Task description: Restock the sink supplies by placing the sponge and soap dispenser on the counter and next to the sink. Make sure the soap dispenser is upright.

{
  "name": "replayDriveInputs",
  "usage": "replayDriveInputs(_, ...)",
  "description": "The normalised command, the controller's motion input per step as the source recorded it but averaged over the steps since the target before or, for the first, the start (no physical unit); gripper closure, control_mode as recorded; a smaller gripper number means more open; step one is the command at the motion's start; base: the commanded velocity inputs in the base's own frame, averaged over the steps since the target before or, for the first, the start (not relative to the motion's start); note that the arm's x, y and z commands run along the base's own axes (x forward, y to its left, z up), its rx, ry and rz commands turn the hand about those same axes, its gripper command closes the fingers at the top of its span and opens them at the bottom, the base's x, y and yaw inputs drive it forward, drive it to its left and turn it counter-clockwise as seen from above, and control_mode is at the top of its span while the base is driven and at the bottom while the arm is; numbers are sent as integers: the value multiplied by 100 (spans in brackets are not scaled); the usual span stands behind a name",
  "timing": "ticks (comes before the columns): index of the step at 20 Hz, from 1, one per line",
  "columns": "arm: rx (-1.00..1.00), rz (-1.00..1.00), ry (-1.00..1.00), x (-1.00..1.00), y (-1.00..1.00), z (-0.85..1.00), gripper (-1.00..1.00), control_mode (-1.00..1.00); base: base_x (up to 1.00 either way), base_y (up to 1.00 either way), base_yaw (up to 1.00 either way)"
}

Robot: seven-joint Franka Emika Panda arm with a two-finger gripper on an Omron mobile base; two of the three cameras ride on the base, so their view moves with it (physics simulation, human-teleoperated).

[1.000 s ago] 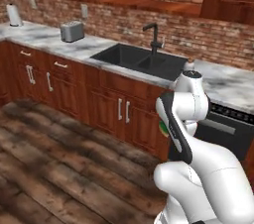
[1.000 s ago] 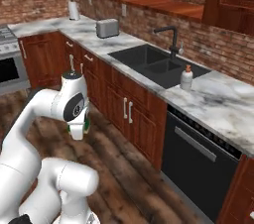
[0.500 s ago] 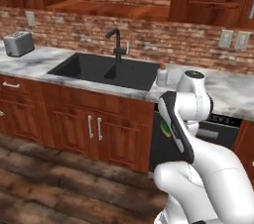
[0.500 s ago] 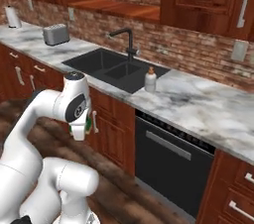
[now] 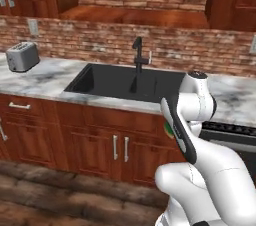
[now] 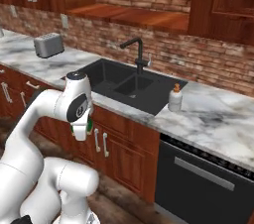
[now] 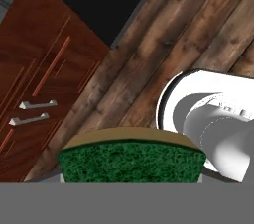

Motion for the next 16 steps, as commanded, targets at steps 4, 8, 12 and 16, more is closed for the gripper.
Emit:
replayDriveInputs(4, 0, 0, 0, 0, 0, 0, 100, 100, 98, 100, -20)
replayDriveInputs(8, 0, 0, 0, 0, 0, 0, 100, 100, 94, 100, -21)
replayDriveInputs(12, 0, 0, 0, 0, 0, 0, 100, 100, 62, 100, -19)
replayDriveInputs(16, 0, 0, 0, 0, 0, 0, 100, 100, 62, 100, -19)
